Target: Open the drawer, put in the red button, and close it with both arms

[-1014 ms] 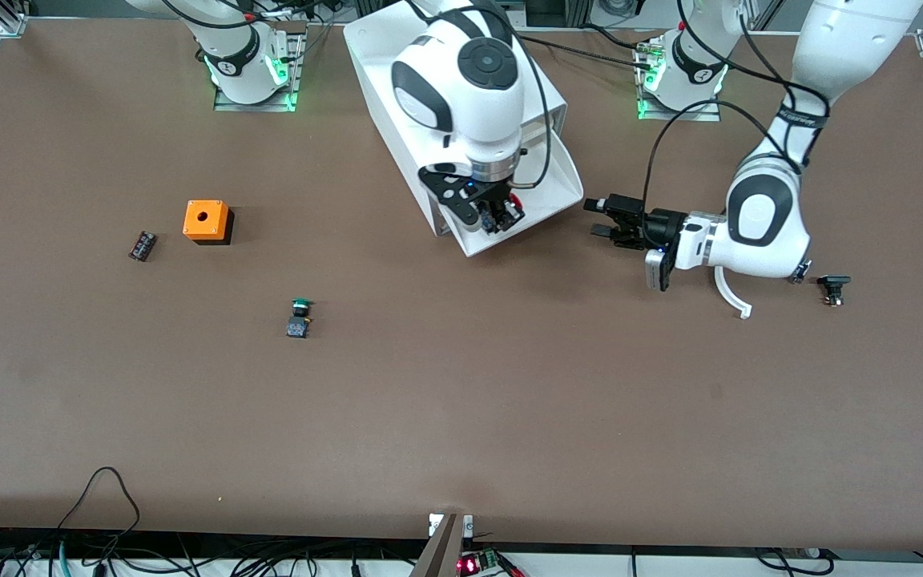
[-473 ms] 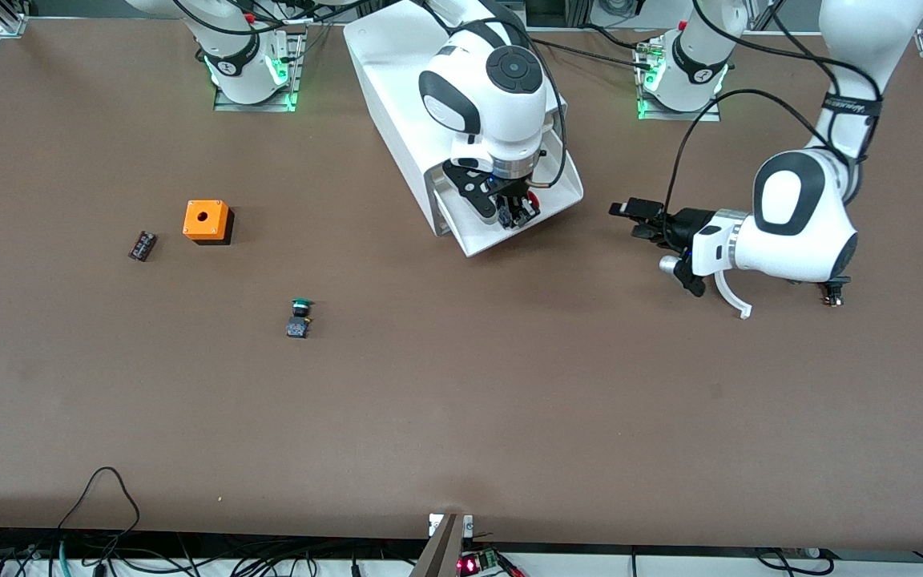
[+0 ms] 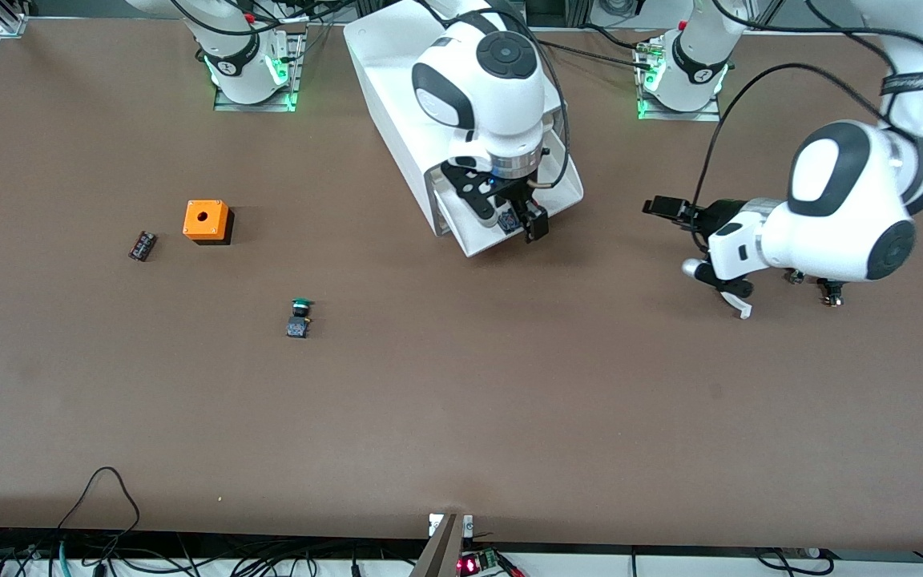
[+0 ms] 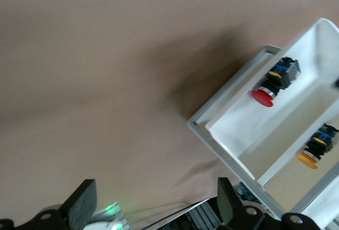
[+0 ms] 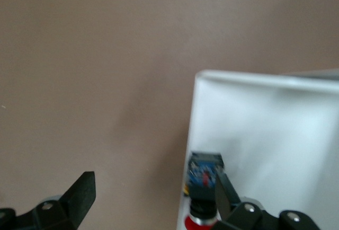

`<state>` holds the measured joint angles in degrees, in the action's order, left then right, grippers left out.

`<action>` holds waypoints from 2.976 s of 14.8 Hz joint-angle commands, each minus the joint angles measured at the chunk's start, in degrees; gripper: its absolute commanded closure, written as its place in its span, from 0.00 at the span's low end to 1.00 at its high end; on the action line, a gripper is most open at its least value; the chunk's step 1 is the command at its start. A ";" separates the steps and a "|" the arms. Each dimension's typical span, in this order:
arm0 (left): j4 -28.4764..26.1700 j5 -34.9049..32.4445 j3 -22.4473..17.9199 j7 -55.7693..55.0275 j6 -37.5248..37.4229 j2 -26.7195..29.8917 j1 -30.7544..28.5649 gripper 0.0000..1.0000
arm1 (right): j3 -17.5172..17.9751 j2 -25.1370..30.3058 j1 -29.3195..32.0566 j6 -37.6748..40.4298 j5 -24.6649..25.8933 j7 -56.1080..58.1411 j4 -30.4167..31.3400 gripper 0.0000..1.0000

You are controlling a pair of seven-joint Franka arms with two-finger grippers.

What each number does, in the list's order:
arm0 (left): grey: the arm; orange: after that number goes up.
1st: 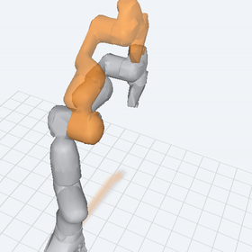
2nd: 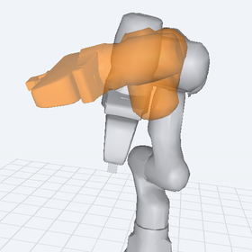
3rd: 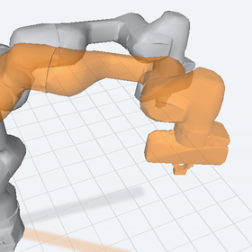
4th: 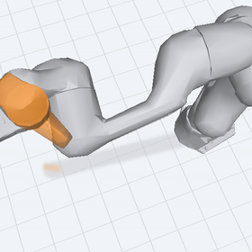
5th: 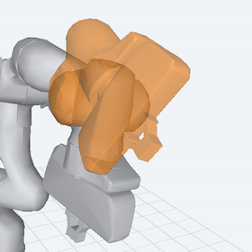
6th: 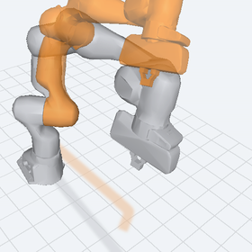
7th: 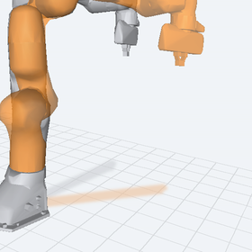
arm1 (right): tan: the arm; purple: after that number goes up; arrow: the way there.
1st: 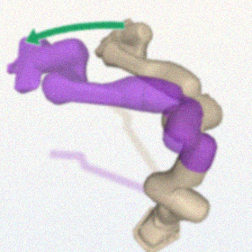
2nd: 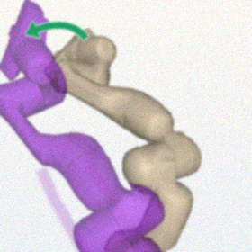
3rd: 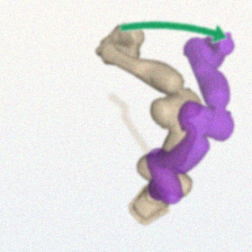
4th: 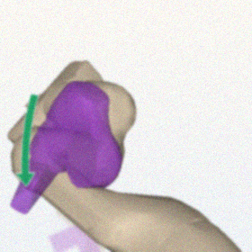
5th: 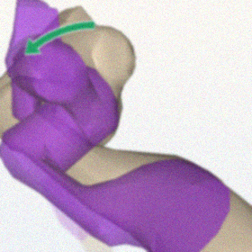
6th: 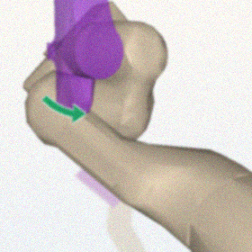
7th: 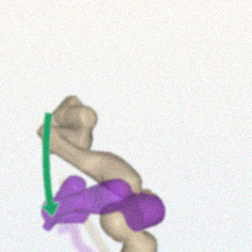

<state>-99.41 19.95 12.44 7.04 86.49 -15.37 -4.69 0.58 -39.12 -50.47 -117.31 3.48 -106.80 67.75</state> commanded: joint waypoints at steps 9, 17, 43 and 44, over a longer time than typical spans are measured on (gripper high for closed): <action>20.31 -16.52 -0.49 0.44 -7.30 -8.54 0.29 0.00 | 0.39 5.36 16.09 12.01 -4.71 47.86 2.02 0.00; 7.34 -15.73 5.12 -23.09 7.41 -5.04 3.90 0.03 | -5.13 11.08 22.87 12.55 -4.79 75.22 10.99 0.00; -19.94 -16.78 24.82 -67.50 46.05 -3.27 9.70 0.02 | 6.37 44.65 49.42 19.13 -4.88 95.11 34.83 0.00; -20.03 -16.78 25.69 -68.03 46.05 -3.27 9.79 0.02 | 6.19 44.83 49.42 20.18 -4.79 95.55 34.13 0.00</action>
<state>-117.89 4.61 36.42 -58.64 132.77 -20.52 5.32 6.24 3.56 -2.30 -98.81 -0.25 -13.05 101.05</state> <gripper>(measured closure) 0.022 0.000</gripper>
